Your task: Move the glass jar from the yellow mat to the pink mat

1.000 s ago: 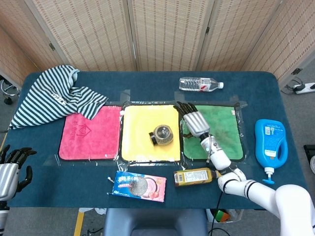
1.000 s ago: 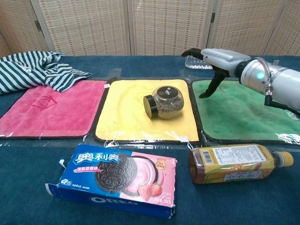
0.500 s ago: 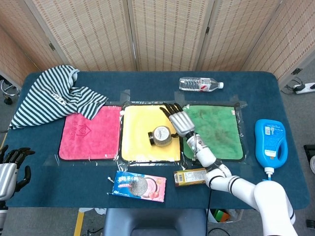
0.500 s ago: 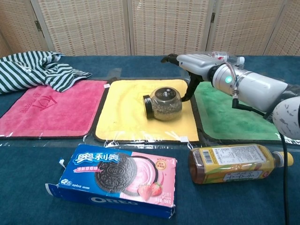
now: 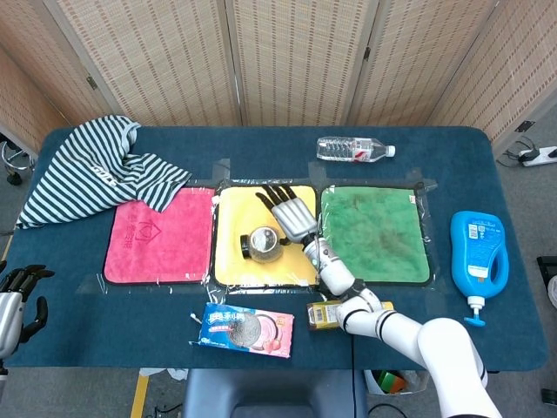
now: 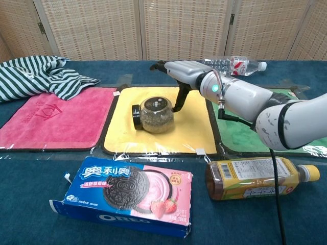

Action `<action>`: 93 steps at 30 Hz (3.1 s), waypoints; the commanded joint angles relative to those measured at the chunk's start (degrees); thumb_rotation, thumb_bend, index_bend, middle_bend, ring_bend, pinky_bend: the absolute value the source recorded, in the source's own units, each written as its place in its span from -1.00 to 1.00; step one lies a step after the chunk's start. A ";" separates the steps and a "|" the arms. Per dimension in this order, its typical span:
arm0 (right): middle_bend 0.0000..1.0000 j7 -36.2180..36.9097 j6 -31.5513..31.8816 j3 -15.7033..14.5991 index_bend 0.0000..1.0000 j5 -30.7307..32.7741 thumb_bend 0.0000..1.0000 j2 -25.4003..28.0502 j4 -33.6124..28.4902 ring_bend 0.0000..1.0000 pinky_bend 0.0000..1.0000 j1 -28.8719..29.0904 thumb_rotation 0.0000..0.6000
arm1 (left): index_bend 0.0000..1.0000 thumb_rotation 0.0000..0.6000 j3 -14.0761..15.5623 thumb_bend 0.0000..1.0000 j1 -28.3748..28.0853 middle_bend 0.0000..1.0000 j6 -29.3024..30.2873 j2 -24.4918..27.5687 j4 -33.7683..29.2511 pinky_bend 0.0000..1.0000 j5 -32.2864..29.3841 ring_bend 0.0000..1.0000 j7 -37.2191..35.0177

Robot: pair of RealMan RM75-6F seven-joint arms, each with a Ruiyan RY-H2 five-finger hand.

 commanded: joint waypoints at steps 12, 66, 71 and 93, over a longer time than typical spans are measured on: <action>-1.00 -4.23 -1.02 3.03 -1.00 3.31 -0.81 -5.06 3.66 -1.00 -1.00 5.49 1.00 | -0.37 1.00 0.14 0.34 0.77 -0.50 0.76 0.41 0.39 -0.87 0.26 -0.54 -0.61; -1.00 -5.94 30.17 -11.43 -1.00 -10.50 -0.81 54.39 -59.58 -0.97 -1.00 -34.46 1.00 | -0.45 -0.06 -6.82 -0.44 -47.39 -0.45 -44.14 -12.86 15.34 -0.62 10.92 -0.45 -17.55; -1.00 -5.76 29.92 -11.44 -1.00 -10.59 -0.81 54.33 -59.34 -0.97 -1.00 -34.82 1.00 | -0.45 -0.13 -6.94 -0.44 -50.35 -0.44 -47.41 -16.28 18.71 -0.70 7.94 -0.50 -16.84; -1.00 -2.84 29.58 -11.09 -1.00 -10.69 -0.81 53.70 -57.21 -0.97 -1.00 -36.17 1.00 | -0.46 -0.14 -7.06 -0.44 -59.58 -0.45 -55.77 -28.99 29.96 -0.74 -2.59 -0.54 -9.38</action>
